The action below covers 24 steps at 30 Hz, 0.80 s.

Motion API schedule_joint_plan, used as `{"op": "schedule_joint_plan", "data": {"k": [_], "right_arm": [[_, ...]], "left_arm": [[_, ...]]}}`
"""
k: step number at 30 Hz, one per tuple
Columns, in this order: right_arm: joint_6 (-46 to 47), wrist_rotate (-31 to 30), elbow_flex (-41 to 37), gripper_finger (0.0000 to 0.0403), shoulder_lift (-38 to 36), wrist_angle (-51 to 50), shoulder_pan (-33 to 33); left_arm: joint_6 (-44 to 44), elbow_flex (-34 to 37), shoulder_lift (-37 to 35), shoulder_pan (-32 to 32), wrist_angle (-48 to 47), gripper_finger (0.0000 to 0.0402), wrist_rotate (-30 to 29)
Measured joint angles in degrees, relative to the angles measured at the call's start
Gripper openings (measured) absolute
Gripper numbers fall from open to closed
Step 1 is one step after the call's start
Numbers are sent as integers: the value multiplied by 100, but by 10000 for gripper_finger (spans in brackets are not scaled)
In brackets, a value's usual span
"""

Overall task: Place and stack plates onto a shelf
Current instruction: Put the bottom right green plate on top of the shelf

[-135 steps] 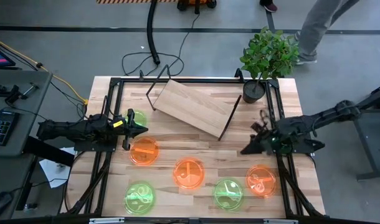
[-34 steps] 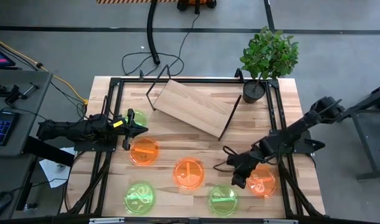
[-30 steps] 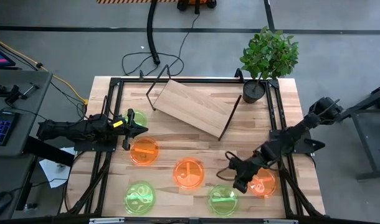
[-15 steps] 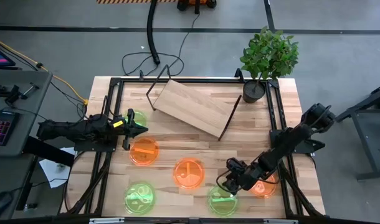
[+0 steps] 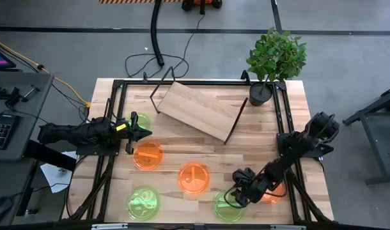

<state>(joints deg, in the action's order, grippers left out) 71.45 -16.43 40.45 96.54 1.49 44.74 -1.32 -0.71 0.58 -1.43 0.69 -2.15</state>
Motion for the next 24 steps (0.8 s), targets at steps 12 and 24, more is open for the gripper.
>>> {"op": "schedule_joint_plan", "data": {"k": [12,24], "right_arm": [[-96,-394,8,95,130,-185,86],[-355,127,-5,3,-14,-291,-304]], "left_arm": [[0,0,0,1,0,0,1],[0,-1,0,-1,-1,0,2]]}}
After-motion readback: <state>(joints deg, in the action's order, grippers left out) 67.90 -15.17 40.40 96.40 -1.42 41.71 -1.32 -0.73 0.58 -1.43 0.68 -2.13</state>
